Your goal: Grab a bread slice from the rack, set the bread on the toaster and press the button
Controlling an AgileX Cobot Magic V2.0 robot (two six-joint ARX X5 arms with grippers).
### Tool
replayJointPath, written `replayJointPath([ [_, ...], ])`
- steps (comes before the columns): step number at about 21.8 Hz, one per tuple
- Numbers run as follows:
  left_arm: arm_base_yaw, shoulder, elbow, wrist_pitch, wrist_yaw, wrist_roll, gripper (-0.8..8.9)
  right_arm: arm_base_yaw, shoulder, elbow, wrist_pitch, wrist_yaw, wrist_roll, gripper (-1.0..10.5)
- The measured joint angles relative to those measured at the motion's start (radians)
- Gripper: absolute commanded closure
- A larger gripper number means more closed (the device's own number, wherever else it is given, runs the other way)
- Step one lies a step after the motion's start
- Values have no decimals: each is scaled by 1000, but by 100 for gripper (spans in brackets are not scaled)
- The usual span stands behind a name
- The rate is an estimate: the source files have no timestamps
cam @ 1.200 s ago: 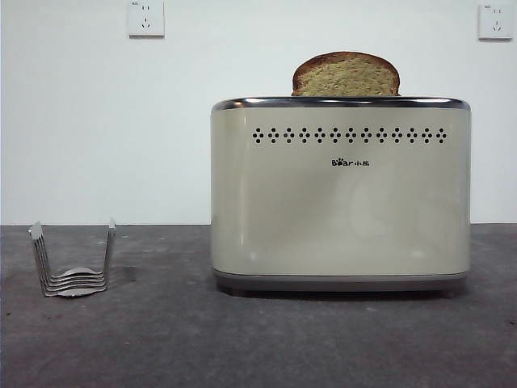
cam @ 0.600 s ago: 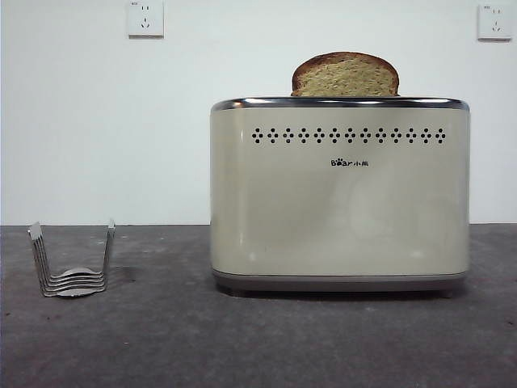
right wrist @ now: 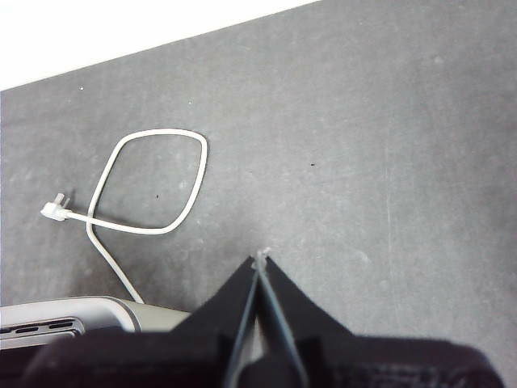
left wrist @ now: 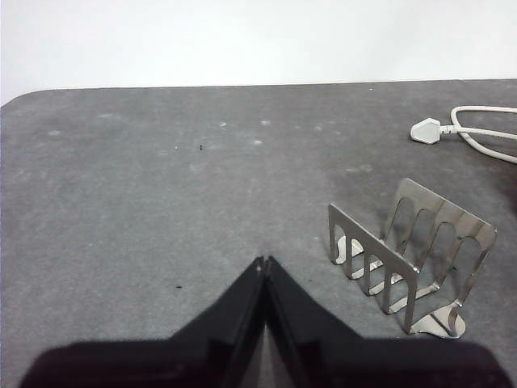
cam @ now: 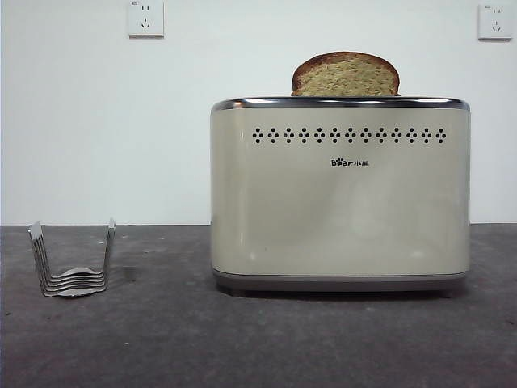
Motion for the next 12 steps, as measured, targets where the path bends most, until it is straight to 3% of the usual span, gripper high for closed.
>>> replayJointPath([
  [6,0,4,0,0,0,0,816,0,0,0,0,4,0,946],
  [12,0,5,0,0,0,0,816,29,-60,-2,-5,156,0,946],
])
